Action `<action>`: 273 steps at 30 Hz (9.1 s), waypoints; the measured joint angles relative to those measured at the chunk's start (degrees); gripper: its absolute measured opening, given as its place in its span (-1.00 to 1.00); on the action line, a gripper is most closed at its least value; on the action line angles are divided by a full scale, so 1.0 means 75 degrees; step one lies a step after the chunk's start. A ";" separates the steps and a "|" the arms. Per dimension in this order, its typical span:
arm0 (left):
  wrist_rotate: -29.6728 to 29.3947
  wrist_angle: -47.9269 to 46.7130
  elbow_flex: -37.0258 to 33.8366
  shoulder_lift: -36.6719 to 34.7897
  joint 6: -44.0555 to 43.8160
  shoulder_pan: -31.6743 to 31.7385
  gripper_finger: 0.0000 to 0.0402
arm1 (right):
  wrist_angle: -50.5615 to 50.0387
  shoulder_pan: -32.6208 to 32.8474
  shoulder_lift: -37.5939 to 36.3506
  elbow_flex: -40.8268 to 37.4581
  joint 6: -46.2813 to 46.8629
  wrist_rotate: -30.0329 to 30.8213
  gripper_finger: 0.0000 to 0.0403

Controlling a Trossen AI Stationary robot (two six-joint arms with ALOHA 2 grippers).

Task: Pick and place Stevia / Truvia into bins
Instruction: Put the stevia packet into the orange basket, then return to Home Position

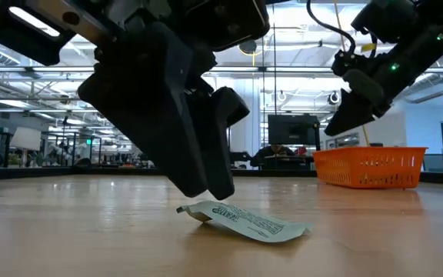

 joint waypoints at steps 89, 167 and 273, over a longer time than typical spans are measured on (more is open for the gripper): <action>-0.7621 0.1049 0.0015 -0.0687 -0.0527 0.1513 -0.99 | 0.6569 -0.0356 0.2416 -0.0545 0.1613 -0.2591 -0.41; -0.7629 -0.6893 0.0017 -0.5067 -0.3572 0.1735 -0.76 | 0.0340 0.0751 -0.3283 -0.0292 -0.1437 -0.1913 -0.68; -0.3602 0.2318 -1.0217 -1.5063 -0.0428 0.2244 -0.76 | 0.1863 0.0729 -0.7796 -0.3681 -0.2970 -0.4389 -0.72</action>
